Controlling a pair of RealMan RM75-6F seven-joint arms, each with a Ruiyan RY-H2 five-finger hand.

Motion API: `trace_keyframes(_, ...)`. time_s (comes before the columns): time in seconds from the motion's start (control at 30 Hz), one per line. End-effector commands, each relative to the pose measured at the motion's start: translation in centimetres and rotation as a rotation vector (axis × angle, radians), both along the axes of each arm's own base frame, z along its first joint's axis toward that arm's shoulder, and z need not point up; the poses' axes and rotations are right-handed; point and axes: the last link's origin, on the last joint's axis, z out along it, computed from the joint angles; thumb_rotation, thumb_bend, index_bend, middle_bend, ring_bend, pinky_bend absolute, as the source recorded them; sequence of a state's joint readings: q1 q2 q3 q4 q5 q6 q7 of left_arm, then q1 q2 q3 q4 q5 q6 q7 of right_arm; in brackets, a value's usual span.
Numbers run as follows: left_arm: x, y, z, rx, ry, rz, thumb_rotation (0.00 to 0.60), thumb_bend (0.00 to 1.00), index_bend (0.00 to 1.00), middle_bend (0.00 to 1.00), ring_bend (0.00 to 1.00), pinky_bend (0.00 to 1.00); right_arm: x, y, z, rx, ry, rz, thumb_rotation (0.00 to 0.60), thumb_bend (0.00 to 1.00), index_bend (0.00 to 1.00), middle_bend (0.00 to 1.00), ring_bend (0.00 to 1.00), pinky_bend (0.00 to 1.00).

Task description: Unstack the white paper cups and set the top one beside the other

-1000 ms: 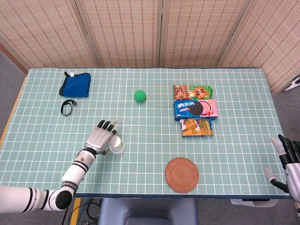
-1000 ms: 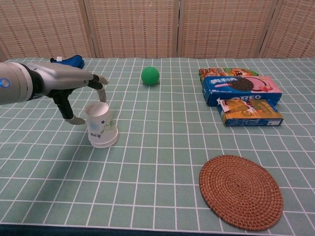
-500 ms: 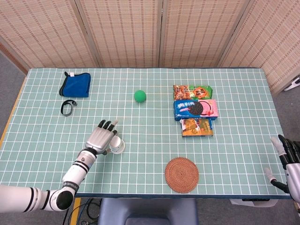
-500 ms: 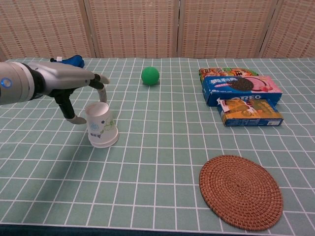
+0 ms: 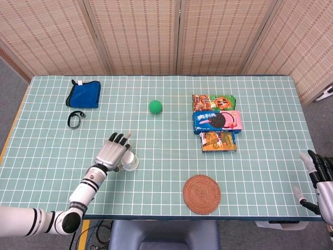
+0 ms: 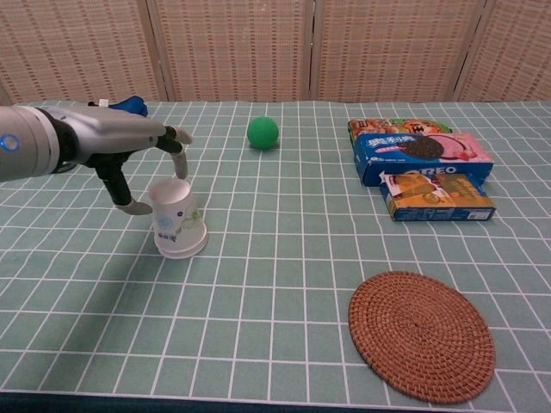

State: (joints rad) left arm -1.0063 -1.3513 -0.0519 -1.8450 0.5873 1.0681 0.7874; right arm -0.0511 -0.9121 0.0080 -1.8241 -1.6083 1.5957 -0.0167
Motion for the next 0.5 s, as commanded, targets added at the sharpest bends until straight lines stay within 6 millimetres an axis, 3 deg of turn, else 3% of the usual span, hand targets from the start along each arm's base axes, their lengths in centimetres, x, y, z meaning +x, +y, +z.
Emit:
trace_keyframes(0.03,-0.03,0.02,-0.04,0.0,-0.003,-0.001,0.6,0.29,0.36,0.0,0.0,0.0,-0.01,-0.01,0.01,0.0,0.0,-0.001,0.6,0.3,0.01,0.0,0.0,0.0)
trace_keyframes(0.5,0.14,0.23,-0.24,-0.003,-0.014,-0.008,0.6,0.29,0.38,0.0,0.0,0.0,-0.03,-0.03,0.0,0.001,0.001,-0.002,0.6,0.3,0.01,0.0,0.0,0.0)
